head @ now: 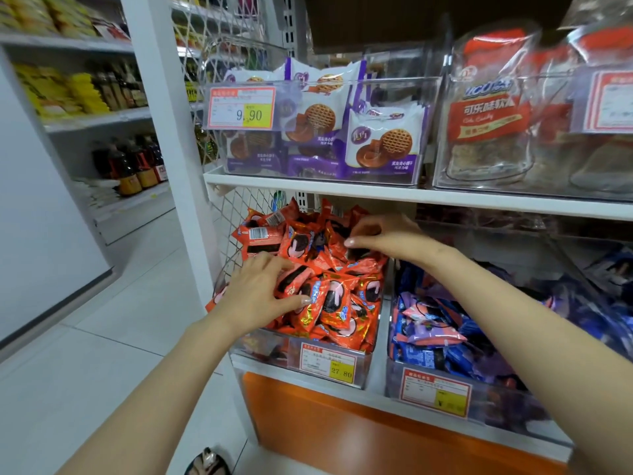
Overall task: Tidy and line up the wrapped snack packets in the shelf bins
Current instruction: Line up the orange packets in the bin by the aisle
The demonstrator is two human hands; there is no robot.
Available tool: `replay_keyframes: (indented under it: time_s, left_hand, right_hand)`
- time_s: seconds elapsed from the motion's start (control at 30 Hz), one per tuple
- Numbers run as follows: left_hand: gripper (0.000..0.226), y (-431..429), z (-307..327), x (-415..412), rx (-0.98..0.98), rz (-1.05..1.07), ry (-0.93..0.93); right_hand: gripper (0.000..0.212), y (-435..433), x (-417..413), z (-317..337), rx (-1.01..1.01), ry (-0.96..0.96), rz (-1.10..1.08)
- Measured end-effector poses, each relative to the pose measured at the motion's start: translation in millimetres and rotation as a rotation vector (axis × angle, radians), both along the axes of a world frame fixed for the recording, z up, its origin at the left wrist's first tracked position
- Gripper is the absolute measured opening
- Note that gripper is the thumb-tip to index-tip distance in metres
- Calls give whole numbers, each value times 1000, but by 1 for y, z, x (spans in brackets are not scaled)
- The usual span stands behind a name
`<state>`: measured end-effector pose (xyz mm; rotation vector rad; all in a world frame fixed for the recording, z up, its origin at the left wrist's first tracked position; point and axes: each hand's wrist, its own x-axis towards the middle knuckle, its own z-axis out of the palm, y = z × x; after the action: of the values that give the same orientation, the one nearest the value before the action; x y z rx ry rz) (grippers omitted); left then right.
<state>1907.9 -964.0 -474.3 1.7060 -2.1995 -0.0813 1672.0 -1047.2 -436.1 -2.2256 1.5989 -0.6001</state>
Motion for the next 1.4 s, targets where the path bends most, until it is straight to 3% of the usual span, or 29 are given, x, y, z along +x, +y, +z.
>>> replay_keyframes:
  time_s: [0.07,0.17,0.23,0.37,0.43,0.57,0.67,0.73,0.8,0.93,1.07,1.17,1.4]
  left_hand:
    - [94,1,0,-3,34,-18,-1]
    - [92,0,1,-7,58,-27,5]
    - [78,-1,2,-8,67,-25,21]
    - [66,1,5,-10,61,-36,41]
    - [60,1,5,-10,54,-38,50]
    - [42,0,4,-6,-3,-27,154]
    - [41,3,7,-7,-54,-1,313]
    - [39,7,12,-6,-78,13,442]
    - [37,12,17,-6,-105,9,533]
    - [37,22,23,-11,-130,-31,577]
    - [39,24,22,-17,-138,-38,562]
    - [40,22,21,-20,-140,-32,539]
    - [34,18,7,-29,-202,-48,332]
  right_hand:
    - [43,1,9,0,-58,-90,5]
    - [59,-1,19,-11,-102,103,102]
    - [52,-2,16,-17,-169,143,11]
    - [32,0,5,-17,-169,48,-125]
    - [27,1,2,-16,-140,-127,-146]
    - [27,4,1,-8,-107,-760,-90]
    - [39,10,-7,-4,-43,-952,-26]
    - [34,20,-14,0,44,-994,29]
    - [28,35,-24,6,115,-898,157]
    - [22,64,-30,0,146,-474,341]
    - [24,70,-27,-22,-81,80,319]
    - [46,75,-23,-14,-74,175,292]
    - [30,88,-3,-24,-176,325,284]
